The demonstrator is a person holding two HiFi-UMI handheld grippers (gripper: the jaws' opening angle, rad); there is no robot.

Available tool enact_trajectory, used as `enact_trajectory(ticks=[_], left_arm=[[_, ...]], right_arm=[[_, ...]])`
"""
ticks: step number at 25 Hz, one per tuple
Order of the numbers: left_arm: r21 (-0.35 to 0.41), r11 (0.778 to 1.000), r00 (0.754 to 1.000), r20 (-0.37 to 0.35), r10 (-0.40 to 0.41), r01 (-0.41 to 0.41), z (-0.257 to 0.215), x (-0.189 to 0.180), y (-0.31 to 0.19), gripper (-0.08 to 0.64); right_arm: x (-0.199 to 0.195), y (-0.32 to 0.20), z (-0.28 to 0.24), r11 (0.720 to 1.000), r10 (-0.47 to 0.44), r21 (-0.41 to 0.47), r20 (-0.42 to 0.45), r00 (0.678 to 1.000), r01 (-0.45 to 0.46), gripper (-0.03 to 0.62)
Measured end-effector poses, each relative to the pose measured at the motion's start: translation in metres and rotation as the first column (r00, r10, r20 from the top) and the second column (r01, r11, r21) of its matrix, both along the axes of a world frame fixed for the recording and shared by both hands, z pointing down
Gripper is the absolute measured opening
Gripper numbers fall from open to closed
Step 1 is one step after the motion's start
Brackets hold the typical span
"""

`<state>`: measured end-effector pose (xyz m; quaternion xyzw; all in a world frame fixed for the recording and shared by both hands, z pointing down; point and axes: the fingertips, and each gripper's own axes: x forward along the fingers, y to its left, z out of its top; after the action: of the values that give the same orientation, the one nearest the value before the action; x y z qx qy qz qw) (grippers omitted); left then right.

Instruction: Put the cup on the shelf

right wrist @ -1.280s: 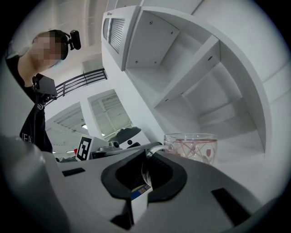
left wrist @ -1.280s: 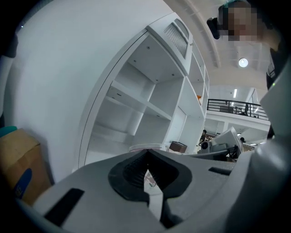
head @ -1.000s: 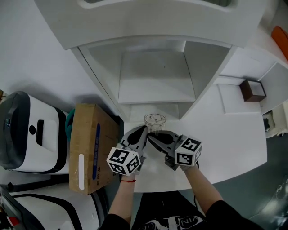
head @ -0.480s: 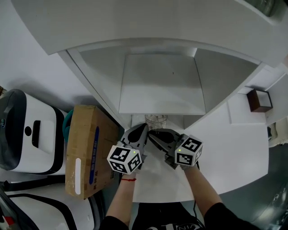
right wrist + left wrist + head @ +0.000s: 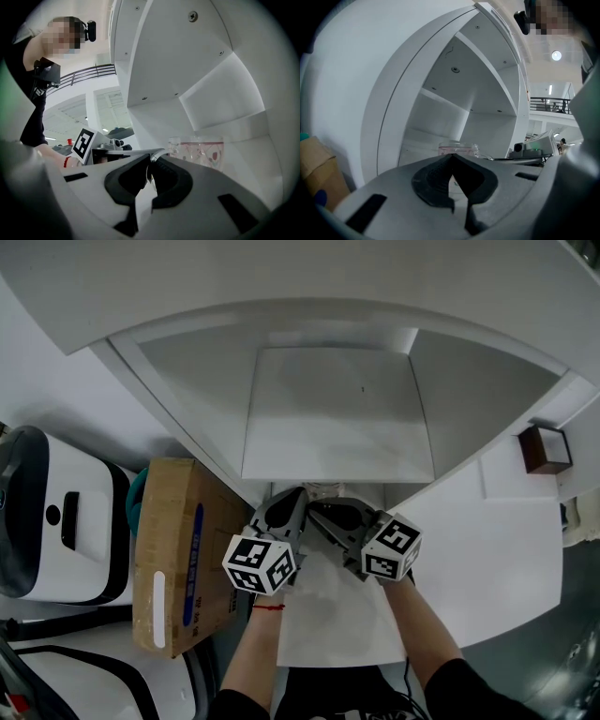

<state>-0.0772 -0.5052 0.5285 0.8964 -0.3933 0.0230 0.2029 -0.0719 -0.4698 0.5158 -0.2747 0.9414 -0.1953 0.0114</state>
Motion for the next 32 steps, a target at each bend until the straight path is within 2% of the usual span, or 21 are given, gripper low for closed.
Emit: enact_trajectory(ticks=[4,11,18,24,32], left_arm=[[-0.011,1.000,1.000,-0.001,0.006,-0.006,0.005,0.002,0.003,0.006],[-0.029,1.000,1.000,0.015,-0.011,0.011,0.015,-0.004,0.014,0.006],[-0.042,0.999,1.000,0.005,-0.031,0.031,0.019,-0.009,0.021,0.006],[-0.038,0.999,1.000,-0.004,-0.025,0.025,0.018,-0.008,0.023,0.006],[-0.034,0.999,0.999,-0.025,-0.022,0.021,0.015,-0.008,0.026,0.006]], right_arm=[[0.003,0.003,0.006,1.000,-0.002,0.004,-0.006,1.000,0.002,0.013],[-0.001,0.009,0.017,0.999,-0.022,0.026,-0.077,0.997,0.024,0.011],[0.002,0.003,0.030,1.000,0.007,0.031,-0.137,0.991,-0.002,0.009],[0.000,0.001,0.041,0.998,0.006,0.066,-0.239,0.971,0.010,0.009],[0.002,-0.005,0.049,0.996,0.024,0.087,-0.291,0.956,0.002,0.008]])
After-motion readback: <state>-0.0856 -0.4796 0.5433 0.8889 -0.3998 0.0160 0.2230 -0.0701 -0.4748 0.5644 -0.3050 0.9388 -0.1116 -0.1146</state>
